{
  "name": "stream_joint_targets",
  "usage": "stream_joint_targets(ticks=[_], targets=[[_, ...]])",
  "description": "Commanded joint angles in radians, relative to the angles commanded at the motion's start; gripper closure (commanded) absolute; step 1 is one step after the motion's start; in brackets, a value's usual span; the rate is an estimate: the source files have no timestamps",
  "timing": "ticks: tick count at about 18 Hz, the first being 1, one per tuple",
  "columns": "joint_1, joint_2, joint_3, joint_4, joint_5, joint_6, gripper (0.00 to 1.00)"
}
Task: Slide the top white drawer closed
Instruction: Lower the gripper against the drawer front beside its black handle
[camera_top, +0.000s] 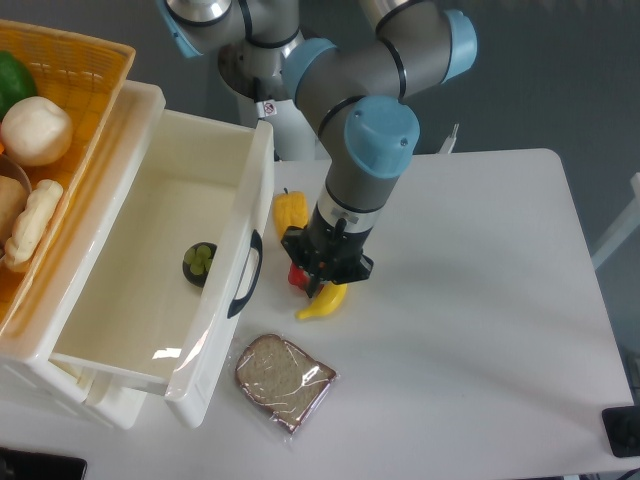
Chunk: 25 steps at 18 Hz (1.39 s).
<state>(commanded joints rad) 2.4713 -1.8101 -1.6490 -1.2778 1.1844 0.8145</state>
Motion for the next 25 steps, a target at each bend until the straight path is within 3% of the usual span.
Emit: stream_joint_targets(ticks=[6, 16, 25], targets=[[-0.002, 0.0, 0.006, -0.011, -0.052, -0.055, 1.0], [-0.032, 0.002, 0.006, -0.129, -0.057, -0.049, 1.0], [-0.058, 0.02, 0.008, -0.161, -0.058, -0.055, 1.0]])
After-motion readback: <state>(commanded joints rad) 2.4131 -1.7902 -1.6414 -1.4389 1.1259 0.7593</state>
